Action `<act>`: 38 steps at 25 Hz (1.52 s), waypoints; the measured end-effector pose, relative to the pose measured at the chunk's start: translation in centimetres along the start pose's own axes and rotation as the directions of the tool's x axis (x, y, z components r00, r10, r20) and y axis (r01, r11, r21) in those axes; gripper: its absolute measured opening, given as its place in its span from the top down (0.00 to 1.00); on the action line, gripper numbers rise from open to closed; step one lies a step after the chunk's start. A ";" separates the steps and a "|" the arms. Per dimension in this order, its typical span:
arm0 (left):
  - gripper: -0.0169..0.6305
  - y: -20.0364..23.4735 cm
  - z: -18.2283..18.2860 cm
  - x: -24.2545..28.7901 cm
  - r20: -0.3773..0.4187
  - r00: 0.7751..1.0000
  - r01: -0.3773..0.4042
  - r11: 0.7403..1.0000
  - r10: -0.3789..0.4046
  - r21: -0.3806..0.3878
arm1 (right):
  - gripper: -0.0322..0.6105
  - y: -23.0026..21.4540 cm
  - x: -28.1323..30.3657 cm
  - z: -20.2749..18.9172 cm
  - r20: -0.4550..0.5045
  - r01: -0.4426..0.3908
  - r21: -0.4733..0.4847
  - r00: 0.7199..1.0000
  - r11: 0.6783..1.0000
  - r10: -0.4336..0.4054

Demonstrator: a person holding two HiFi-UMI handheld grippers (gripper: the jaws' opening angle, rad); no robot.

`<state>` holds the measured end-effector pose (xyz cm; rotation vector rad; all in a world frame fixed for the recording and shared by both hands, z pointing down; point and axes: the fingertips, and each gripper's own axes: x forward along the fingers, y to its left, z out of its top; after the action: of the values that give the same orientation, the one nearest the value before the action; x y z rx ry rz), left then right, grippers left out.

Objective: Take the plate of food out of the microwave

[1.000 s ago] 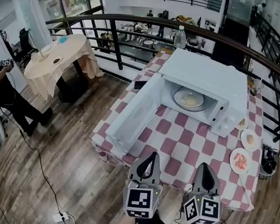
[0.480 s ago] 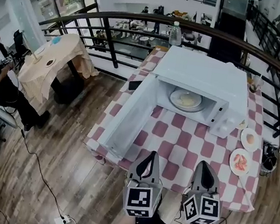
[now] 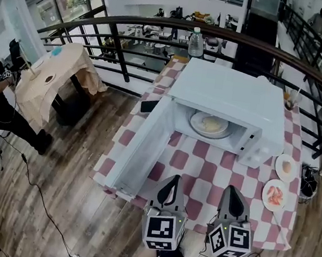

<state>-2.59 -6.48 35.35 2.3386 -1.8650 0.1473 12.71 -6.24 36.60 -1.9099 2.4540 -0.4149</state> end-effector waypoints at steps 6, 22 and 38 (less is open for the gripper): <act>0.95 0.8 0.8 3.4 -0.007 1.000 0.023 1.000 -0.023 0.001 | 0.96 -0.5 3.3 0.8 -0.002 0.016 0.011 1.000 1.000 -0.016; 0.95 2.5 1.0 10.0 -0.038 0.997 0.067 0.998 -0.068 -0.012 | 0.96 -1.7 9.6 1.3 -0.028 0.063 0.017 0.998 0.998 -0.062; 0.96 3.7 0.5 15.0 -0.062 0.992 0.109 0.994 -0.109 -0.012 | 0.96 -1.9 14.5 0.7 -0.053 0.089 0.019 0.995 0.996 -0.088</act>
<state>-2.85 -21.74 37.51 2.3943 -1.7018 0.1968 10.89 -20.66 38.58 -2.0308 2.3922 -0.4964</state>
